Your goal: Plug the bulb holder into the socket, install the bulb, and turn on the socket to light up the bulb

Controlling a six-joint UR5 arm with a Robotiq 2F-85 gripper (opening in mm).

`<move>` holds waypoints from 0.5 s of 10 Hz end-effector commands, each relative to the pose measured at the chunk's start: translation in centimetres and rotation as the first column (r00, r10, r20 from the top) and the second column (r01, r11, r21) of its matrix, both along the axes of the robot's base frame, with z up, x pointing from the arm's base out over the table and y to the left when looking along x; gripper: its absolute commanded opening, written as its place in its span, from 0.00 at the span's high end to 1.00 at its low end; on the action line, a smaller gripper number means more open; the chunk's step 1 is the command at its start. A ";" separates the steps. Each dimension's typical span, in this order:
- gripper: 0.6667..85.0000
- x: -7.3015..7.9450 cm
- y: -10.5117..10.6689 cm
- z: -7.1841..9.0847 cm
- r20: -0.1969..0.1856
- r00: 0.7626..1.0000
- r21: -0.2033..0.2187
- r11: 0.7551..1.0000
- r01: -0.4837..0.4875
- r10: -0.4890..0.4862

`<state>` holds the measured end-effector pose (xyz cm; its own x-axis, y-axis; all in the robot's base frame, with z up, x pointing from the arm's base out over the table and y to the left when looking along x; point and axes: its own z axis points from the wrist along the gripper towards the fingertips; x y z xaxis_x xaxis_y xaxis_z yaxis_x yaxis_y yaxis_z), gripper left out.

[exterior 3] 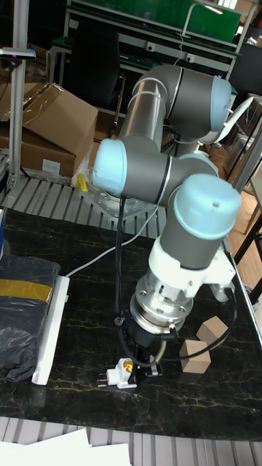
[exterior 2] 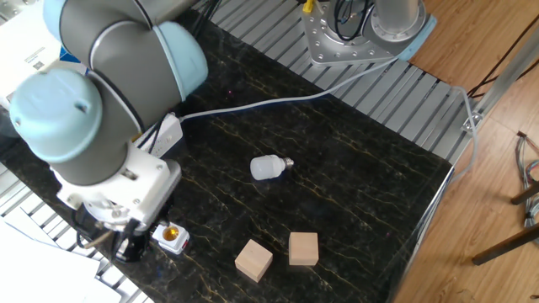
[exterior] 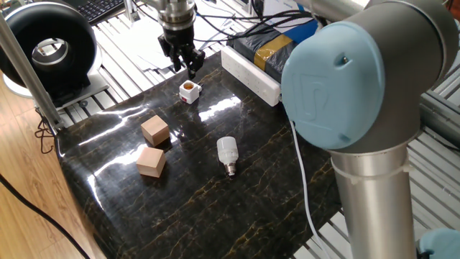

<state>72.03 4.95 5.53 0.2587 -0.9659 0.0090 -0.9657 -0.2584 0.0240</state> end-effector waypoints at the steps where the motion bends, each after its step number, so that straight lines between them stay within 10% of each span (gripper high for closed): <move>1: 0.38 -0.6 -0.2 -1.1 -0.031 0.999 -0.020 0.999 -0.026 0.025; 5: 0.20 -1.0 -0.3 -1.1 -0.034 0.999 -0.006 0.999 -0.041 0.041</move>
<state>71.31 4.53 4.66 0.2957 -0.9550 0.0231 -0.9540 -0.2939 0.0586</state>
